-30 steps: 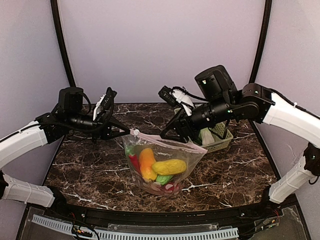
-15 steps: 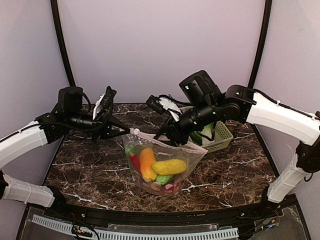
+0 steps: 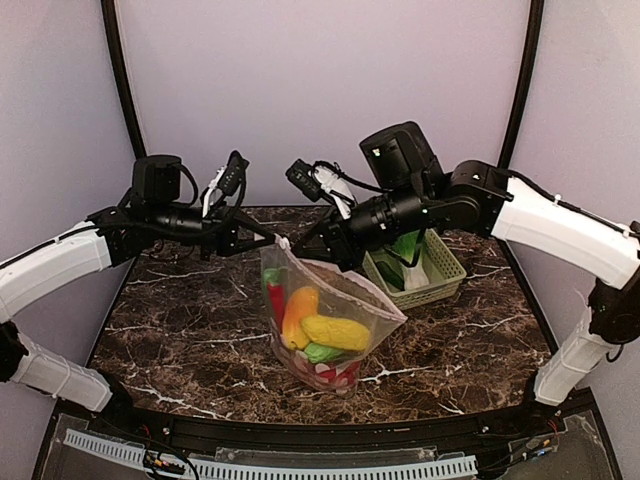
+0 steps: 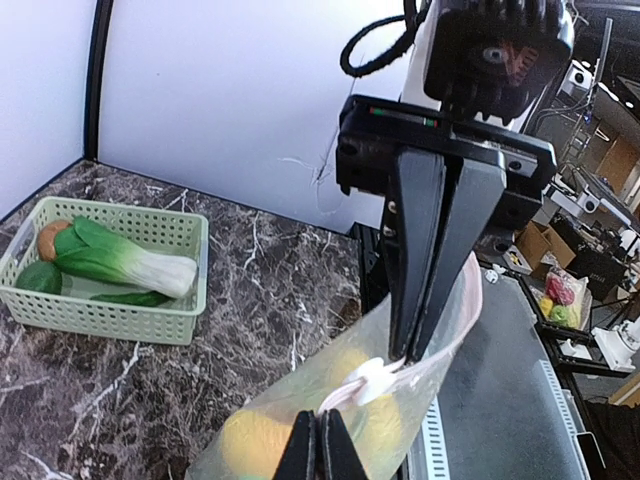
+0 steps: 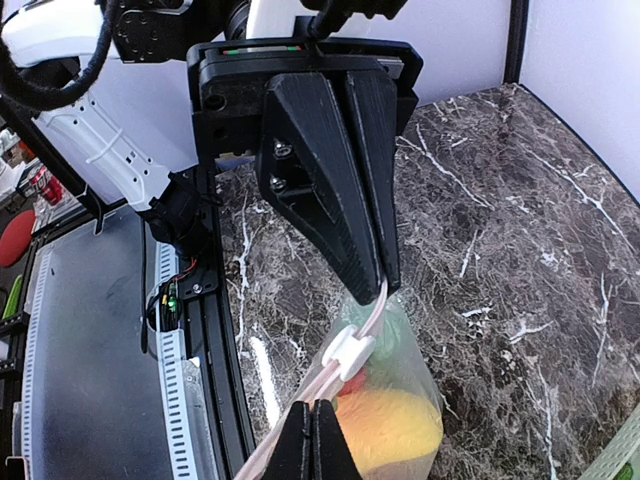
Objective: Place the food in the zip-top bag and seal the zipper
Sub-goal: Pass from the left arm to the right, then adjust the zipper food storage bag at the center of the board.
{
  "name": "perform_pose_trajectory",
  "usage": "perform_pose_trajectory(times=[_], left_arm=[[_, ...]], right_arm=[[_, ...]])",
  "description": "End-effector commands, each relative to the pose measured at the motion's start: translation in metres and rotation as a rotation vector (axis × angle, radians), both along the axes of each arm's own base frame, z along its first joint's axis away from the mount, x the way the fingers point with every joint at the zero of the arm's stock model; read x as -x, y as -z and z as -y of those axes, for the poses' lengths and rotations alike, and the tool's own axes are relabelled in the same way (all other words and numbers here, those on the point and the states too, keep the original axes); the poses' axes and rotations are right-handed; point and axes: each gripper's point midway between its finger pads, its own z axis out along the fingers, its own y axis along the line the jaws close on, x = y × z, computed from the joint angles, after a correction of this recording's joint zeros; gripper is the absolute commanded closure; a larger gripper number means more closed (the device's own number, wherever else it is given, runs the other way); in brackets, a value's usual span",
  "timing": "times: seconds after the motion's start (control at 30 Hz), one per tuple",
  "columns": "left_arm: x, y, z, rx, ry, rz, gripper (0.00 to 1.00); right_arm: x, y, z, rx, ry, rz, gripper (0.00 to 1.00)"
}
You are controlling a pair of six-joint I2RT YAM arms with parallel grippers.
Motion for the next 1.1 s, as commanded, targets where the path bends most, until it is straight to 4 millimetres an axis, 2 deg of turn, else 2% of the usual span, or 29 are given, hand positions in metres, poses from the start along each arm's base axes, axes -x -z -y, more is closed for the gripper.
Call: perform_pose_trajectory(times=[0.0, 0.03, 0.07, 0.1, 0.13, 0.17, 0.3, 0.4, 0.5, 0.73, 0.9, 1.07], left_arm=[[-0.019, -0.041, 0.006, 0.054, -0.042, 0.082, 0.96], [-0.022, -0.051, 0.007, 0.062, -0.05, 0.093, 0.92], [-0.03, -0.05, 0.009, 0.05, -0.072, 0.086, 0.79], [-0.039, -0.055, 0.01, 0.035, -0.108, 0.091, 0.61], [-0.044, -0.057, 0.01, 0.026, -0.132, 0.094, 0.53], [-0.054, -0.06, 0.009, 0.008, -0.182, 0.099, 0.39], [-0.08, -0.064, -0.003, -0.037, -0.364, 0.075, 0.16], [-0.086, -0.056, -0.012, -0.059, -0.451, -0.001, 0.12], [-0.078, -0.049, -0.013, -0.054, -0.466, -0.085, 0.11], [-0.038, -0.012, 0.014, -0.099, -0.421, -0.272, 0.11], [-0.032, 0.008, 0.019, -0.138, -0.429, -0.311, 0.11], [-0.031, 0.01, 0.028, -0.138, -0.405, -0.328, 0.12]], right_arm=[[-0.004, -0.05, 0.012, -0.122, 0.076, 0.063, 1.0], [-0.007, -0.052, 0.015, -0.125, 0.105, 0.068, 1.0], [-0.009, -0.055, 0.018, -0.128, 0.135, 0.074, 1.0], [-0.013, -0.056, 0.022, -0.129, 0.175, 0.083, 1.0], [-0.017, -0.057, 0.025, -0.127, 0.211, 0.088, 1.0], [-0.024, -0.056, 0.03, -0.121, 0.269, 0.101, 1.0], [-0.043, -0.048, 0.042, -0.114, 0.416, 0.12, 1.0], [-0.052, -0.045, 0.043, -0.143, 0.486, 0.12, 1.0], [-0.061, -0.039, 0.04, -0.162, 0.537, 0.115, 1.0], [-0.067, -0.029, 0.021, -0.182, 0.544, 0.095, 1.0], [-0.066, -0.026, 0.016, -0.181, 0.534, 0.09, 1.0], [-0.063, -0.026, 0.016, -0.18, 0.531, 0.088, 1.0]])
